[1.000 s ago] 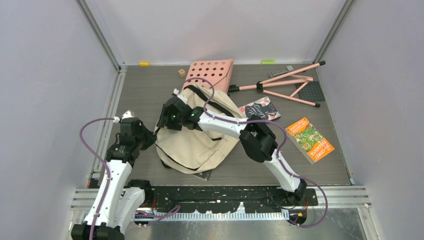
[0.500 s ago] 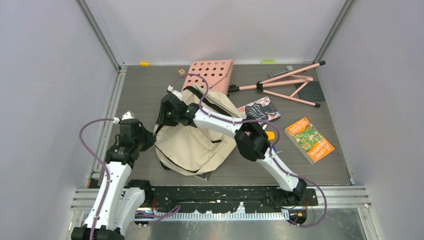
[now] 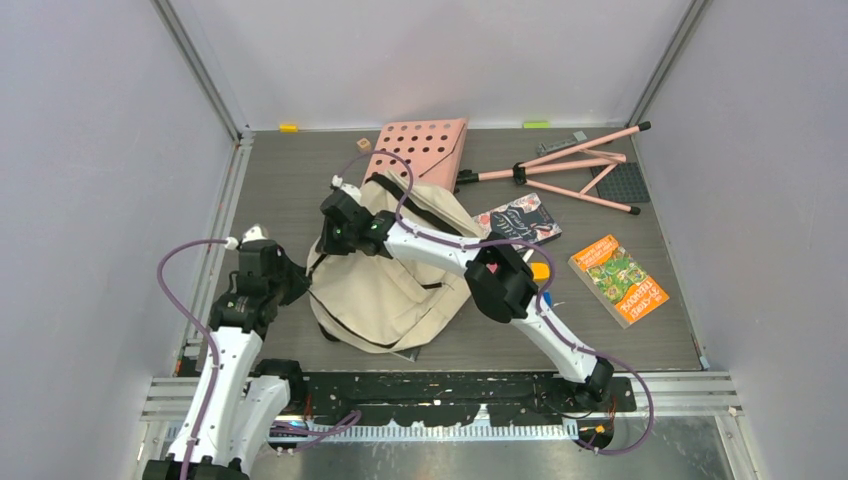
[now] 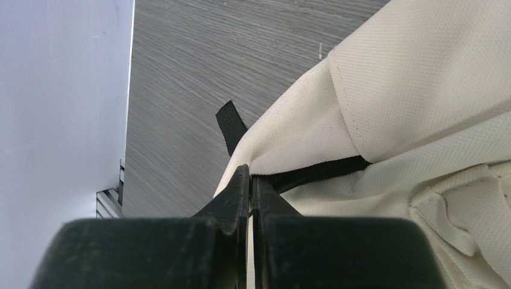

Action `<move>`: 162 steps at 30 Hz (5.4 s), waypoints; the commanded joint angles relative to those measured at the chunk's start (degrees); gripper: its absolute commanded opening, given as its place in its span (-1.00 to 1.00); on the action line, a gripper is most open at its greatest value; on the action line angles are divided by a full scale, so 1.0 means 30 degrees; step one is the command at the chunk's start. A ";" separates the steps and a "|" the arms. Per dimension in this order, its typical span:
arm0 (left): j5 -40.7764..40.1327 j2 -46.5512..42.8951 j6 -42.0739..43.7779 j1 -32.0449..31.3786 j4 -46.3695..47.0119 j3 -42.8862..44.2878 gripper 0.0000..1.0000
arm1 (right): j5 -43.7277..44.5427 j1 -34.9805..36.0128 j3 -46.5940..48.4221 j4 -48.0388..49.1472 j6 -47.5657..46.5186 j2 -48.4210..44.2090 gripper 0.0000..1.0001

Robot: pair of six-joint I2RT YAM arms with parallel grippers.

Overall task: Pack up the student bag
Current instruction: Unzip the student bag at the center of the board.

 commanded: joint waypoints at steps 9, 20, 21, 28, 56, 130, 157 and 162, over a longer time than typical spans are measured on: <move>-0.0273 -0.1736 0.0028 0.0115 -0.1569 0.0596 -1.00 | 0.1958 -0.1309 0.0775 0.2649 0.1110 -0.1759 -0.99; 0.2334 -0.1907 -0.0375 0.0110 -0.0906 0.0802 -1.00 | 0.2510 -0.2516 0.0504 0.3520 0.1921 -0.2548 -0.99; 0.2743 -0.1856 -0.0357 0.0096 -0.0641 0.0687 -1.00 | 0.2566 -0.2591 0.0516 0.3513 0.1911 -0.2575 -0.99; 0.3983 -0.2037 0.0012 0.0108 -0.0692 0.0660 -1.00 | 0.2868 -0.3009 0.0461 0.3942 0.2025 -0.2538 -0.99; 0.2276 -0.3467 -0.1355 0.0110 -0.2947 0.2554 -1.00 | 0.5238 -0.3884 0.0024 0.4103 0.1324 -0.3278 -0.99; 0.4986 -0.3677 -0.0793 0.0084 -0.1495 -0.1016 -1.00 | 0.4022 0.2120 -0.1468 0.0050 -0.8070 -0.4668 -0.99; 0.7594 -0.0836 -0.0664 -0.1308 0.0769 -0.1945 -1.00 | 0.6370 0.0908 0.3105 0.0830 -0.9008 -0.2958 -0.99; 0.7271 0.0084 -0.0981 -0.2310 0.2066 -0.2527 -1.00 | 0.6387 0.0864 0.3450 0.0821 -0.9114 -0.2881 -0.99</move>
